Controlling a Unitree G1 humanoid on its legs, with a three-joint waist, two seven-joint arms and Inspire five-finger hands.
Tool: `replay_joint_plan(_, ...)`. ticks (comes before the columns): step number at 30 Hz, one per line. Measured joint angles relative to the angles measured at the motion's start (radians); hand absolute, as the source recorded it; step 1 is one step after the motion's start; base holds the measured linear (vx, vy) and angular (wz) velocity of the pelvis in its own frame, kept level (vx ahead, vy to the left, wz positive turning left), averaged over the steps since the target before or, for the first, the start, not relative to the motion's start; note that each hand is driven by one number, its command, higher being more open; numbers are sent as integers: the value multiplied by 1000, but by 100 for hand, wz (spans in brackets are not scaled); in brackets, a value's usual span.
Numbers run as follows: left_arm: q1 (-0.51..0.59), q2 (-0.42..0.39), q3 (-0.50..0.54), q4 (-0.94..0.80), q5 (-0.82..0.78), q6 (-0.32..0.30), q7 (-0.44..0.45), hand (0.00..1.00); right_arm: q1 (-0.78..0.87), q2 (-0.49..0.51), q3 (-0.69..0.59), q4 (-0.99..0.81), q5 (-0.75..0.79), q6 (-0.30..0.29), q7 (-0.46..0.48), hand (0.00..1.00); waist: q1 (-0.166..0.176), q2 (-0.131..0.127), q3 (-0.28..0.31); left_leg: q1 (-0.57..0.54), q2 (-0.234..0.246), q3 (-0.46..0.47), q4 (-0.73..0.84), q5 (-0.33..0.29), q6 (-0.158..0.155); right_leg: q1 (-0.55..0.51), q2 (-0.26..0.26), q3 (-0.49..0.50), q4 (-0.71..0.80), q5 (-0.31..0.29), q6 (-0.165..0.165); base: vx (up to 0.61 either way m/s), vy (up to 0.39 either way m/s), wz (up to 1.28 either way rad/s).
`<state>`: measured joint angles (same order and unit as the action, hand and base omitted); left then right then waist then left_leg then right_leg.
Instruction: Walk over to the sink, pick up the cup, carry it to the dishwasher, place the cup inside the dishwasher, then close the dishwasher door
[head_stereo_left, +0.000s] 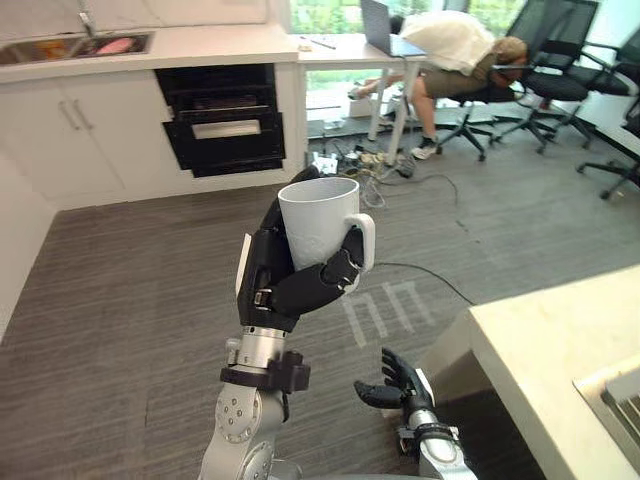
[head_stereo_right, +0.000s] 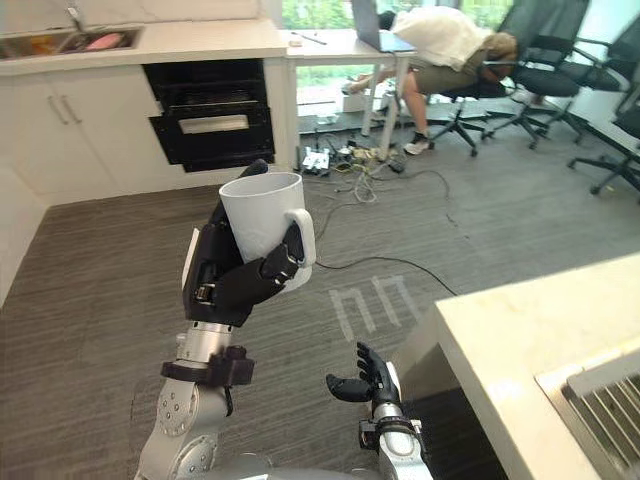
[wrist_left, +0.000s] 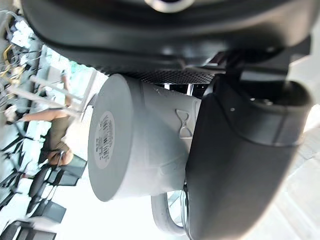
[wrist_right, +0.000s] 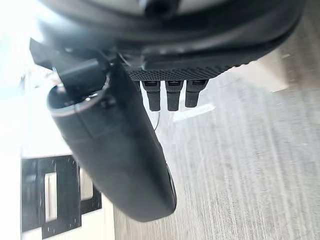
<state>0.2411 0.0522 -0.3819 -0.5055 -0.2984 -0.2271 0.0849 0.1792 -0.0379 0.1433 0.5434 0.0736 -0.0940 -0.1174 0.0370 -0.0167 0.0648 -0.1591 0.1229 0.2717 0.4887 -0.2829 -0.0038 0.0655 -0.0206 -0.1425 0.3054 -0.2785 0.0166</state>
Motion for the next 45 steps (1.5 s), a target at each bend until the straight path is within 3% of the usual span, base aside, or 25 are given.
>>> replay_joint_plan(5, 11, 17, 9, 50, -29, -13, 2, 30, -27, 14, 20, 50, -9, -10, 3, 90, 0, -26, -7, 34, -55, 20, -64, 19, 30, 9, -36, 28, -4, -6, 4, 116, 66, 24)
replay_joint_plan(7, 13, 22, 2, 85, -33, -10, 2, 30, -44, 15, 23, 105, -29, -9, 10, 90, -3, -26, -6, 49, -74, 13, -82, 22, 34, 1, -53, 28, 44, -16, 8, 80, 45, 20)
replay_joint_plan(9, 17, 32, -12, 101, -33, 5, 1, 30, -48, 15, 21, 143, -38, -2, 14, 90, -19, -28, -2, 80, -96, -28, -107, 26, 42, -45, -60, 38, 213, -19, 8, 30, 26, 46)
replay_joint_plan(10, 16, 39, -16, 100, -33, 5, 1, 30, -47, 15, 21, 145, -38, -2, 15, 90, -27, -30, 0, 88, -99, -43, -112, 28, 46, -69, -58, 63, 280, -14, 3, 24, -14, 76)
replay_joint_plan(11, 13, 51, -24, 101, -33, 5, -1, 30, -40, 14, 21, 140, -39, -1, 17, 90, -44, -29, 2, 102, -104, -79, -116, 29, 48, -103, -39, 146, 356, -42, -16, 45, -72, 81)
replay_joint_plan(12, 6, 45, -28, 101, -33, 5, -1, 30, -26, 12, 21, 116, -39, -1, 18, 90, -51, -29, 0, 106, -107, -106, -115, 28, 49, -134, -14, 228, 381, -76, -11, 47, -91, 83)
replay_joint_plan(15, -21, 41, -31, 95, -34, -3, 0, 30, -3, 12, 22, 50, -40, -1, 28, 90, -51, -37, -11, 82, -109, -152, -104, 18, 33, -210, 13, 361, 302, -85, 22, 20, -113, 52)
replay_joint_plan(16, -26, 43, -29, 82, -37, -6, 1, 30, 3, 14, 24, 24, -40, -1, 30, 90, -47, -52, -13, 76, -117, -157, -87, 10, 19, -219, -5, 366, 231, -43, 27, 76, -218, 37)
replay_joint_plan(17, -27, 39, -32, 76, -37, -13, 1, 30, 17, 13, 23, -8, -40, -2, 32, 90, -46, -52, -14, 69, -107, -171, -43, -14, 3, -216, -7, 359, 216, -29, 51, 129, -231, 25)
replay_joint_plan(18, -27, 34, -40, 73, -36, -12, 0, 30, 37, 5, 22, -31, -40, -1, 34, 90, -43, -31, -30, 64, -83, -184, -30, -26, -12, -205, 14, 341, 200, -28, 40, 138, -195, 19)
replay_joint_plan(20, -32, 12, -41, 70, -35, -12, -5, 30, 48, -1, 21, -61, -39, -1, 36, 90, -40, -22, -40, 65, -60, -193, -43, -24, -28, -202, 34, 328, 179, -20, 26, 131, -134, 7)
replay_joint_plan(24, -33, 4, -48, 70, -36, -12, -11, 30, 75, -18, 16, -90, -38, -4, 42, 90, -41, -24, -51, 97, -35, -215, -103, -9, -54, -153, 54, 304, 113, -2, 3, 110, -101, 11)
replay_joint_plan(25, -24, 49, -38, 128, -35, -8, -15, 30, 46, -40, 18, 72, -37, -6, 51, 90, -65, -29, -53, 130, -54, -261, -310, 167, -62, -124, 47, 305, -41, 126, -10, 32, -25, 8)
replay_joint_plan(33, -25, 42, -38, 130, -35, -7, -15, 30, 78, -40, 17, 75, -37, -8, 49, 90, -81, -19, -49, 150, -40, -248, -313, 165, -61, -107, 44, 290, -83, 134, -10, 1, -3, -4)
replay_joint_plan(39, -43, 5, -33, 290, -38, 14, -14, 30, 99, -33, 0, 139, -27, -3, 52, 90, -75, -16, -50, 162, -30, -288, -334, 178, -78, -78, -1, 106, -108, 132, -7, 17, -29, 21)
replay_joint_plan(43, -41, 8, -28, 353, -39, 76, -11, 30, 38, -38, -32, 231, -14, 3, 48, 90, -64, -14, -21, 121, -50, -332, -355, 236, -88, -62, -22, -1, -101, 125, -12, 5, -64, 77)
replay_joint_plan(45, -42, 7, -19, 349, -39, 77, -10, 30, 14, -46, -43, 249, -10, 3, 42, 90, -51, -6, -2, 88, -60, -372, -356, 255, -88, -69, -33, -64, -98, 116, -15, -66, -29, 100)
